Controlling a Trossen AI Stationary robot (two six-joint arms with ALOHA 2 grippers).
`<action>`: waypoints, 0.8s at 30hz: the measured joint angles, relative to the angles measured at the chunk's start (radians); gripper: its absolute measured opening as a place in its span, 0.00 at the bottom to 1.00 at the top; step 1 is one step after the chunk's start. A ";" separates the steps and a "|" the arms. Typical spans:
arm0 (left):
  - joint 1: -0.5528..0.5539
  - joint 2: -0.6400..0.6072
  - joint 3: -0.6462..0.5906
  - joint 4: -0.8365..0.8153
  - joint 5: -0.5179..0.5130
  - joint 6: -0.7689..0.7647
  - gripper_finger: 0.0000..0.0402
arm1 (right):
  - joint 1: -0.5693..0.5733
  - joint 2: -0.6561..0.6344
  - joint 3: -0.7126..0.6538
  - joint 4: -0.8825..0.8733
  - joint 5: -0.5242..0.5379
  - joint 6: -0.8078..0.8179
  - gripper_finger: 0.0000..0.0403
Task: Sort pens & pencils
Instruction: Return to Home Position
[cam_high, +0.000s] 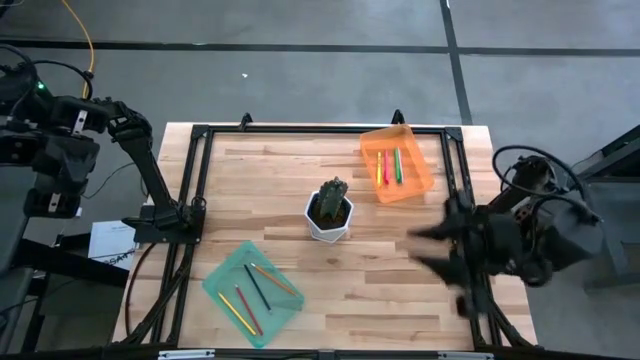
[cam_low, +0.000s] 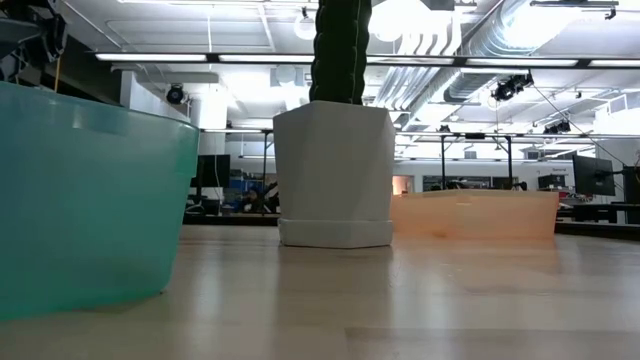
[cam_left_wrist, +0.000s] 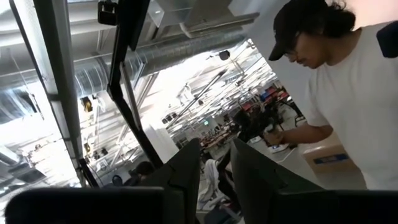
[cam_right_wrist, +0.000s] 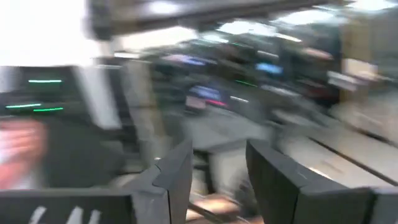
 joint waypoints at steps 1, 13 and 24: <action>0.000 0.000 0.000 0.000 0.000 -0.008 0.20 | -0.009 0.005 0.000 0.030 -0.122 -0.035 0.35; 0.000 0.000 0.000 0.028 0.008 -0.048 0.20 | 0.060 -0.062 -0.001 0.024 -0.601 -0.440 0.35; 0.000 0.000 0.000 0.059 -0.025 -0.044 0.20 | 0.033 -0.174 -0.002 -0.208 -0.986 -0.473 0.35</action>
